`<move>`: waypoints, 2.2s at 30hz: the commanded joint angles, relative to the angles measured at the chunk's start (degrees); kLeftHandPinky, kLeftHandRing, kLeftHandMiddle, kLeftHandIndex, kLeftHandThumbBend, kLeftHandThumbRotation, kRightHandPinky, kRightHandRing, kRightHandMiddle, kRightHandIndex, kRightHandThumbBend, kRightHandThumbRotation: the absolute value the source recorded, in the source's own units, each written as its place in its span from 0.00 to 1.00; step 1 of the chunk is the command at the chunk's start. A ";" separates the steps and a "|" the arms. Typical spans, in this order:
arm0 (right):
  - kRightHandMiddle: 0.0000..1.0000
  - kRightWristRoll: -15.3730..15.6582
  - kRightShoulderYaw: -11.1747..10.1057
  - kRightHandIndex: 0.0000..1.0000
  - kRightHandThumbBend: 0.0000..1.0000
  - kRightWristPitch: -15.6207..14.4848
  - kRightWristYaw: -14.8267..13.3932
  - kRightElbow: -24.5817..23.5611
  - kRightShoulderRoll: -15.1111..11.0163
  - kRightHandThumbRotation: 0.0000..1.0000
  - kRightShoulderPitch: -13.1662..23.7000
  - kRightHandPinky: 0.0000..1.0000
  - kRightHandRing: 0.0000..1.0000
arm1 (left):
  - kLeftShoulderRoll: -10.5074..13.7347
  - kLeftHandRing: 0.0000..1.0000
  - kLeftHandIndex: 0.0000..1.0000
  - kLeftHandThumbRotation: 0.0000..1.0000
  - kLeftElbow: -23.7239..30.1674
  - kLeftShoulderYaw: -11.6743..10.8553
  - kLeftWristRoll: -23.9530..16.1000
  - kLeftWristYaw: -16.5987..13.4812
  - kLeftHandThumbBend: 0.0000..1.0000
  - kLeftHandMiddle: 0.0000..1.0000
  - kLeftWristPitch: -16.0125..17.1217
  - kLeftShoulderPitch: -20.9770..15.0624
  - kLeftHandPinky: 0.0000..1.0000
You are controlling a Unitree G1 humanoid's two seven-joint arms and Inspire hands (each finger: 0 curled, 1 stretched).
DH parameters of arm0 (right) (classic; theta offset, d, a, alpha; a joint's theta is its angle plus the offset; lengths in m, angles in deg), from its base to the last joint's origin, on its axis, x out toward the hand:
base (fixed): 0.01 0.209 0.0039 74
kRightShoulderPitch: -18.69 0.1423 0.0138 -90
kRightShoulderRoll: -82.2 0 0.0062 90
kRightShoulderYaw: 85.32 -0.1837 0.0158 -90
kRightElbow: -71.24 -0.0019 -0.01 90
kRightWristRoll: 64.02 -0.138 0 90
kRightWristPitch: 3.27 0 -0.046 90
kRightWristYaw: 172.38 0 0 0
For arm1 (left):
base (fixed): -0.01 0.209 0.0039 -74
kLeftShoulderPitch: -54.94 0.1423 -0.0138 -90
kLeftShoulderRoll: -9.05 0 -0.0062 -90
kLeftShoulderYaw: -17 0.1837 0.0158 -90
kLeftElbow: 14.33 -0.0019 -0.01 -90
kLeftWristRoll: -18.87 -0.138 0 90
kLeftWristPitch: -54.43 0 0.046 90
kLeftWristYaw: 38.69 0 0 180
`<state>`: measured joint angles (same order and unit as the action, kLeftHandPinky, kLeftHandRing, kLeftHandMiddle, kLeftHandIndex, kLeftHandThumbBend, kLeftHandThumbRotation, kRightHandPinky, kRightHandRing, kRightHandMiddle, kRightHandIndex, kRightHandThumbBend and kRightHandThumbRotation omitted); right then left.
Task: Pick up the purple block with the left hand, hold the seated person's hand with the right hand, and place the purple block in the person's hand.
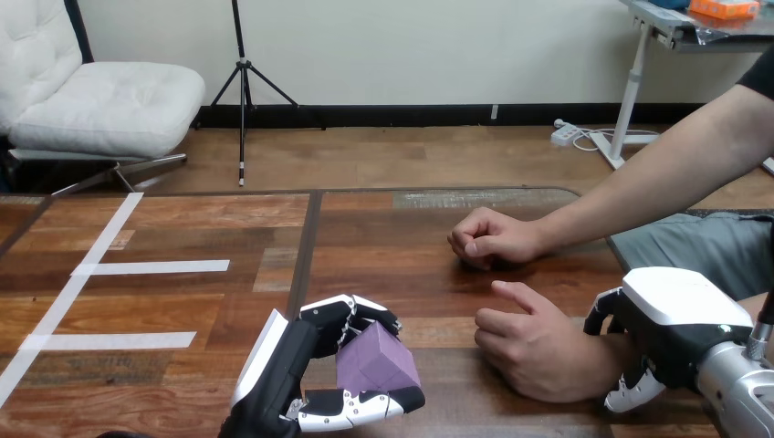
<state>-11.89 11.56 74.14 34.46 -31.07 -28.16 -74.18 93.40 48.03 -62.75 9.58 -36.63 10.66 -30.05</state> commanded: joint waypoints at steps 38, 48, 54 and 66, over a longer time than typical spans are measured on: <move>0.68 6.45 1.26 0.70 0.81 -3.53 3.08 -1.98 -1.80 0.00 2.99 0.52 0.63 | -0.33 0.46 0.54 0.10 2.13 -2.18 1.69 1.03 0.78 0.52 3.65 -1.82 0.40; 0.75 9.45 2.42 0.75 0.79 -3.69 6.89 -1.39 -2.46 0.03 3.55 0.67 0.72 | -0.23 0.46 0.54 0.11 2.03 -2.47 1.38 1.13 0.78 0.52 4.00 -1.71 0.40; 0.78 10.51 2.93 0.78 0.79 -2.86 7.93 -0.36 -2.41 0.04 3.91 0.75 0.76 | -0.22 0.46 0.54 0.11 1.81 -2.67 1.18 1.13 0.78 0.52 4.31 -1.75 0.40; 0.78 12.51 4.56 0.77 0.77 -2.86 7.65 3.34 -1.56 0.01 5.14 0.73 0.75 | -0.21 0.46 0.55 0.11 1.41 -3.01 0.96 1.13 0.78 0.52 4.66 -1.83 0.40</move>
<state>-0.67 15.22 71.43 42.37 -30.59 -28.38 -72.01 93.38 48.25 -64.90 10.36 -35.31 13.60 -29.95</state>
